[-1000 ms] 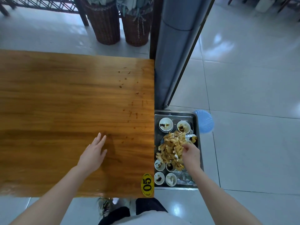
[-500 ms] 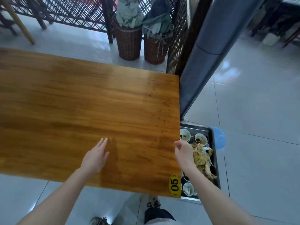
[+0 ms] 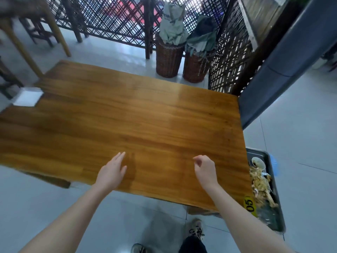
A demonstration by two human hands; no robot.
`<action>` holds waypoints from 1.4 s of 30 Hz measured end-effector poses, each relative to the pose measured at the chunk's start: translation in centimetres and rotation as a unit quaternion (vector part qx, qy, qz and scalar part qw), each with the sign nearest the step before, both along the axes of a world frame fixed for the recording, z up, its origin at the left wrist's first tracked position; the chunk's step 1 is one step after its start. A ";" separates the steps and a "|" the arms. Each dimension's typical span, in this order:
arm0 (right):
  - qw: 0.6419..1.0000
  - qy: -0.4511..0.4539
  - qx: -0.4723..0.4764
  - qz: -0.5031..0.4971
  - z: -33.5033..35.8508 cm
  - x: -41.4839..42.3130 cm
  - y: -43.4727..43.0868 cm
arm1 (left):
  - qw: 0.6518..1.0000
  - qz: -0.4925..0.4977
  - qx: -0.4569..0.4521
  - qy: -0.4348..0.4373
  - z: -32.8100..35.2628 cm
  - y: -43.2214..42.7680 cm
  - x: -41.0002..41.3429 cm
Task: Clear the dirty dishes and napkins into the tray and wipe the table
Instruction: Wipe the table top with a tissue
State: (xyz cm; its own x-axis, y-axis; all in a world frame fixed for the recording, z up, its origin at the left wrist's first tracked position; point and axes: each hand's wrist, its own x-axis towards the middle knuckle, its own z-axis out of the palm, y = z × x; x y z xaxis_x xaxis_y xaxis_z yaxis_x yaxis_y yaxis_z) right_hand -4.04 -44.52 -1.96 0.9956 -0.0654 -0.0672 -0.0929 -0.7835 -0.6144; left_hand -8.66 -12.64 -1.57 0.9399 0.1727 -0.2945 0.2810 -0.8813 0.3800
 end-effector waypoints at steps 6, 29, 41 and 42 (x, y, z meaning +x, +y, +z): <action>0.999 0.002 -0.011 0.031 0.2 0.5 7.6 | 0.999 0.039 -0.018 0.000 -0.1 7.5 -2.1; 0.981 -0.004 0.027 0.194 0.5 14.1 42.6 | 0.977 0.212 -0.029 -0.015 1.2 36.5 2.7; 0.972 -0.037 0.026 0.232 0.9 18.9 57.8 | 0.977 0.210 -0.030 0.027 -0.8 48.2 5.4; 0.971 -0.038 0.023 0.233 0.8 19.2 59.2 | 0.977 0.207 -0.030 0.026 -1.0 49.5 5.9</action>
State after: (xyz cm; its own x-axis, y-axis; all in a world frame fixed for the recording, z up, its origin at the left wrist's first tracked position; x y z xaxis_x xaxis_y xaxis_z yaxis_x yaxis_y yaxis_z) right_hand 15.12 14.67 -1.12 0.9184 0.3953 0.0163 0.3128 -0.7004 -0.6416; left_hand -2.75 36.82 -2.61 0.7764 0.5169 -0.3606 0.6295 -0.6642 0.4032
